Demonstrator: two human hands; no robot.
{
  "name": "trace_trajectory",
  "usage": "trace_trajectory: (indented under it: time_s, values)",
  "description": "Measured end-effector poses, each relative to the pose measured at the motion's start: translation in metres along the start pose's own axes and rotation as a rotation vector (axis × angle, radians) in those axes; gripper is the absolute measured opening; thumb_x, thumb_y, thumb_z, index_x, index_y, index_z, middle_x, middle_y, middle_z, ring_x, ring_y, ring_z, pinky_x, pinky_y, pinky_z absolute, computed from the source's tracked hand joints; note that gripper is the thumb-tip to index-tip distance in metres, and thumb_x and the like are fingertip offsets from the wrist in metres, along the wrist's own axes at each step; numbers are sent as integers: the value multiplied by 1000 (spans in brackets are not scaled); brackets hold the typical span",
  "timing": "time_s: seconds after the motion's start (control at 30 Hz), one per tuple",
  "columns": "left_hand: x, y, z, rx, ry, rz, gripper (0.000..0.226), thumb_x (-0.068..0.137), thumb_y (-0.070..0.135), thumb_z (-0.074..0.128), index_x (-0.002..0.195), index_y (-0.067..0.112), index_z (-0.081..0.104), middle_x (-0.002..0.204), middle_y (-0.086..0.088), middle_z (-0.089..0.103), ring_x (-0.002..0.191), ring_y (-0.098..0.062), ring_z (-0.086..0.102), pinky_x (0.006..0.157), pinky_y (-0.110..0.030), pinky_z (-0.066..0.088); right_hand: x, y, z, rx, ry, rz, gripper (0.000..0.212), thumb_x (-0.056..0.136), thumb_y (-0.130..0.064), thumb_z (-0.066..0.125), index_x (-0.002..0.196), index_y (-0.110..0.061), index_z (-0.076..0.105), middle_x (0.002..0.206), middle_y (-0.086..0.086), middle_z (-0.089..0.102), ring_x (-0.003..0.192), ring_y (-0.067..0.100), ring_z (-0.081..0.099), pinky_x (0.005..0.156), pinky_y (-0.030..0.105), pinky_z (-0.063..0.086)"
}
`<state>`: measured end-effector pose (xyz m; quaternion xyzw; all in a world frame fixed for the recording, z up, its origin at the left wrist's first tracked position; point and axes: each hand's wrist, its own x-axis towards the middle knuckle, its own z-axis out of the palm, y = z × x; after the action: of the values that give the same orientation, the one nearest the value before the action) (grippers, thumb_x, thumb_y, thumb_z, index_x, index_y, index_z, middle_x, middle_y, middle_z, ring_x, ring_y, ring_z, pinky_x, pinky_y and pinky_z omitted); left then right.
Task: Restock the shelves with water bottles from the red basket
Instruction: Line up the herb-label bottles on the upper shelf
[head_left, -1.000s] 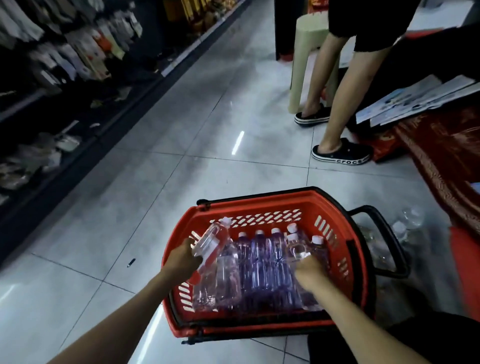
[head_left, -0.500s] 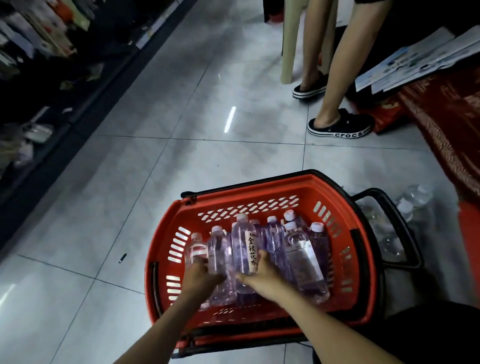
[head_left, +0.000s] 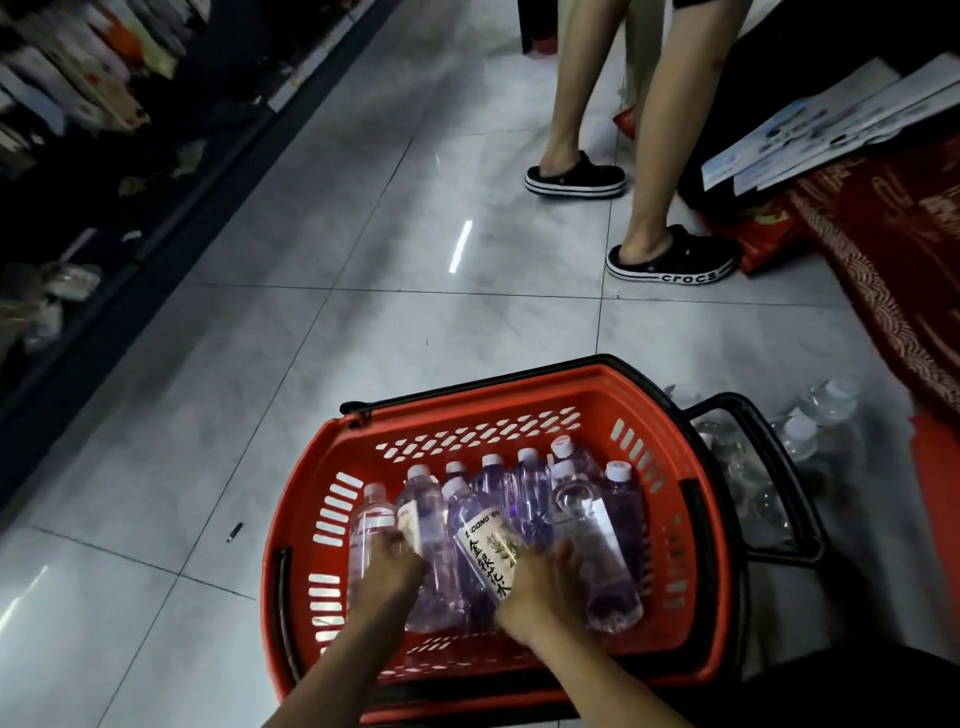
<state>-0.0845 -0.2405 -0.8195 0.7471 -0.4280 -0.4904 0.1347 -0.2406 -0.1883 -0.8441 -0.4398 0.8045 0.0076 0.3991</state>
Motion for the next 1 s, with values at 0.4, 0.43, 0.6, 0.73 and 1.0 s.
trace_trajectory:
  time_s: [0.4, 0.43, 0.6, 0.73, 1.0]
  values:
    - [-6, 12, 22, 17, -191, -190, 85, 69, 4, 82, 141, 9, 36, 138, -22, 49, 117, -39, 55, 92, -53, 50, 23, 18, -15, 590, -222, 38, 87, 60, -37, 89, 130, -10, 44, 121, 9, 62, 103, 24, 66, 83, 38, 59]
    - [-6, 14, 22, 24, -210, -201, 85, 68, 4, 82, 141, 5, 37, 136, -22, 51, 117, -39, 55, 97, -55, 48, 22, 21, -15, 607, -239, 39, 89, 61, -35, 89, 131, -9, 41, 121, 8, 61, 104, 24, 65, 84, 38, 59]
    - [-12, 26, 17, 116, -355, -240, 64, 67, 5, 84, 122, -1, 52, 117, -20, 65, 108, -38, 63, 98, -54, 49, 18, 30, -22, 629, -386, 26, 127, 67, -22, 87, 154, -12, -4, 149, 9, 41, 127, 28, 51, 97, 32, 52]
    - [-16, 31, 24, -2, -458, -292, 53, 69, -11, 76, 118, -9, 55, 108, -27, 70, 102, -42, 67, 98, -53, 50, 13, 33, -28, 720, -384, 55, 126, 66, -8, 85, 154, -16, -5, 141, 8, 45, 117, 24, 55, 88, 30, 56]
    - [-36, 38, 12, -230, -570, -283, 55, 67, -19, 65, 119, -3, 59, 106, -29, 70, 96, -42, 69, 75, -47, 57, 2, 45, -47, 760, -413, -30, 127, 68, -7, 82, 156, -16, -9, 149, 1, 42, 125, 20, 47, 83, 24, 51]
